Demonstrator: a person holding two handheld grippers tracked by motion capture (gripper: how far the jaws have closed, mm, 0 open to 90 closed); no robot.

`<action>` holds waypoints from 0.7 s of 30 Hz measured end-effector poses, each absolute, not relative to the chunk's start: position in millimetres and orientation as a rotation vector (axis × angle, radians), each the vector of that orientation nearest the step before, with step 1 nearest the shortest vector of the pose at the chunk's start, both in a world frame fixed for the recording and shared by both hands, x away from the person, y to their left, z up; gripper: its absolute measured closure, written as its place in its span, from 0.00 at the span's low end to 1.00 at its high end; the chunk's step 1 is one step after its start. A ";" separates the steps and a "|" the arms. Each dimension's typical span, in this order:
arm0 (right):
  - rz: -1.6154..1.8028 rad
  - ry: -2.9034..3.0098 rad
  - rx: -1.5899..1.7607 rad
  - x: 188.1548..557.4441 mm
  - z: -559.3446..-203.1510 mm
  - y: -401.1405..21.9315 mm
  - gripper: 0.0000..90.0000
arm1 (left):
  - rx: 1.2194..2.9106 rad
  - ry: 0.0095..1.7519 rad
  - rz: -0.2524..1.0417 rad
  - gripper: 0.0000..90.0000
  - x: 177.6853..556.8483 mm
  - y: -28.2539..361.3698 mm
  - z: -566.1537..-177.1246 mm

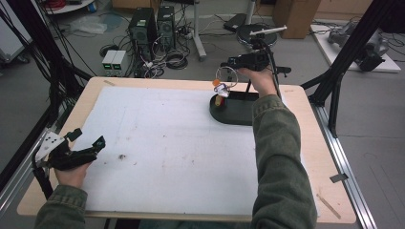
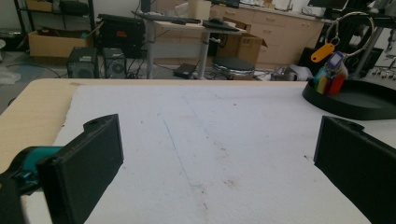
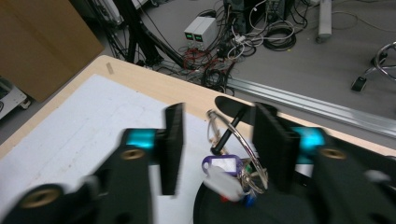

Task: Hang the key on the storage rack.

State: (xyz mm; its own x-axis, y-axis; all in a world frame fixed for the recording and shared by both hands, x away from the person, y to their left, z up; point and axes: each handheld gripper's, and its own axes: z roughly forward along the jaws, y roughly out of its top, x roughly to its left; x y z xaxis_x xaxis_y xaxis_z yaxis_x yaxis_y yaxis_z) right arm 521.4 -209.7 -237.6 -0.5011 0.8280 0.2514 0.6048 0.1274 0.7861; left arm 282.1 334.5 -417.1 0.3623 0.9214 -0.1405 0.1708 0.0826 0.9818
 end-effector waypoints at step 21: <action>1.176 2.124 1.373 486.6 -217.7 -211.4 0.00 | 1.383 1.082 0.747 0.02 283.2 333.5 -417.3</action>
